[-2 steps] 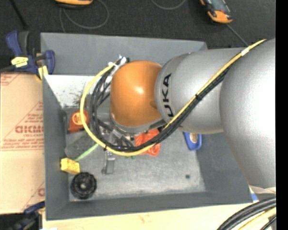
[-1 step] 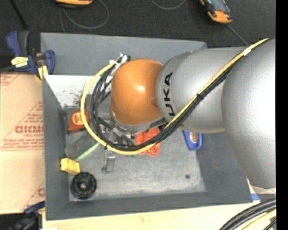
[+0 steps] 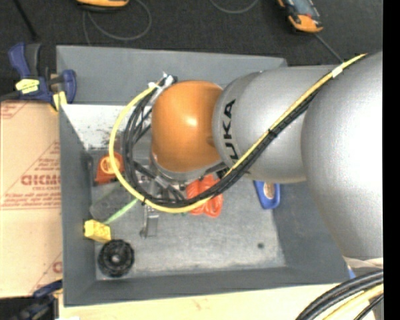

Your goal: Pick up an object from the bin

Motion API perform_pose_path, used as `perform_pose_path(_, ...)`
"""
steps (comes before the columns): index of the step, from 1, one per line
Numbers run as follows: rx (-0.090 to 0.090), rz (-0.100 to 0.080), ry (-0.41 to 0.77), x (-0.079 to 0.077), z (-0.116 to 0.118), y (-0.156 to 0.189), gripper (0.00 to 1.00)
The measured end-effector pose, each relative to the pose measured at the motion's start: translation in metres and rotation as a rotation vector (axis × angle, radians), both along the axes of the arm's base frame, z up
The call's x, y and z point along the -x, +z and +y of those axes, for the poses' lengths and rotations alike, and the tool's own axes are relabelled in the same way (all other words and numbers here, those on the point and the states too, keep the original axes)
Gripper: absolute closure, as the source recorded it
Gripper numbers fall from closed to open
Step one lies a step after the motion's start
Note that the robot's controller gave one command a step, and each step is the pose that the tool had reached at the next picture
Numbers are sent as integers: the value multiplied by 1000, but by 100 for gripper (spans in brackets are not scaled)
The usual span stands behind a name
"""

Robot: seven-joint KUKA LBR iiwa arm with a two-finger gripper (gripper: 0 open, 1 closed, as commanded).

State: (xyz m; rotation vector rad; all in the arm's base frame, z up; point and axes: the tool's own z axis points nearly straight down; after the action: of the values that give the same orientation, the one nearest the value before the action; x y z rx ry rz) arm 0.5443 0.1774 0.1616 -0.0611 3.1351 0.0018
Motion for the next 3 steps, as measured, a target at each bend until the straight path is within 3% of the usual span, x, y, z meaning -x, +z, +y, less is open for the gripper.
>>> perform_pose_path(2,2,4,220,-33,7,-41,0)
perform_pose_path(3,0,1,160,-32,21,-69,0)
